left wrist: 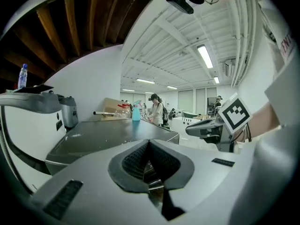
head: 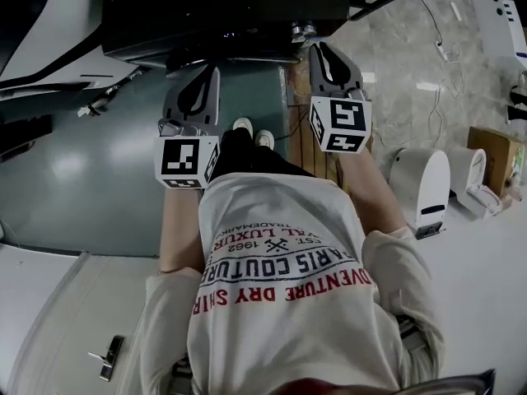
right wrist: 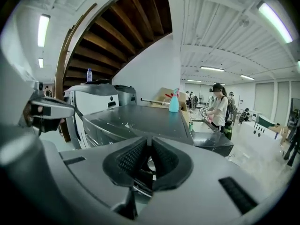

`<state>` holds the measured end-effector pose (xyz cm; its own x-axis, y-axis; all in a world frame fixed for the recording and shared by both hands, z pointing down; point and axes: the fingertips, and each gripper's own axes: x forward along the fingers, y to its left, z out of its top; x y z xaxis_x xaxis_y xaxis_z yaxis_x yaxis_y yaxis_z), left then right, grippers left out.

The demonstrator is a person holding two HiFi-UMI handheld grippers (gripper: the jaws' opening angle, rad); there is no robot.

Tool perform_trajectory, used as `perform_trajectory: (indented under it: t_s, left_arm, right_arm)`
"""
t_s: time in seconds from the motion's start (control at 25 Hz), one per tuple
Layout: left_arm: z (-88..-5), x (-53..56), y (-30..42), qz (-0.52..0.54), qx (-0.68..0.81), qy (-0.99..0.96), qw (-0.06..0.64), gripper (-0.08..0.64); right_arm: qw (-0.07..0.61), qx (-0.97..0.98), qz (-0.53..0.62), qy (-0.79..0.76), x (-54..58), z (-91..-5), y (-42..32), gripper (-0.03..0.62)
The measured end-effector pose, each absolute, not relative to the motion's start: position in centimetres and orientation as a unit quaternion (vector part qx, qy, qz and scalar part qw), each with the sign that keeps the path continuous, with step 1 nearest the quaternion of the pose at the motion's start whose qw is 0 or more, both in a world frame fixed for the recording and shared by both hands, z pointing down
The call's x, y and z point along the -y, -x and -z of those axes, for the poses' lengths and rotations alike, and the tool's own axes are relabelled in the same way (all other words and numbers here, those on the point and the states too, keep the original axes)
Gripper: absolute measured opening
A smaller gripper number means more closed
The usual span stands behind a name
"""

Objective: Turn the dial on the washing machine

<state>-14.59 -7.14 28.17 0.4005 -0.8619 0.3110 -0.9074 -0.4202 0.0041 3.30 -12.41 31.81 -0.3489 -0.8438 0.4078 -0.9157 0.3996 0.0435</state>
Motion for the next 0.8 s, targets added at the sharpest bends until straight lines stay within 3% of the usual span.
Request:
perform_trajectory:
  t_s: [0.2,0.4,0.8]
  left_arm:
    - [-25.0,7.5,14.8,-0.130,0.523,-0.842,0.039,0.015]
    - [-21.9,6.5,15.1,-0.078,0.528,-0.844,0.050,0.015]
    - [-20.5,4.7,14.4,-0.077,0.529,-0.844,0.039,0.015]
  right_arm:
    - [0.130,0.846,-0.086,-0.509,11.2,-27.3,-2.4,0.029]
    - [0.109,0.887,-0.040,-0.447,8.6,-24.4,-0.7,0.028]
    - [0.090,0.889,-0.027,-0.448,7.3,-22.8,-1.3,0.028]
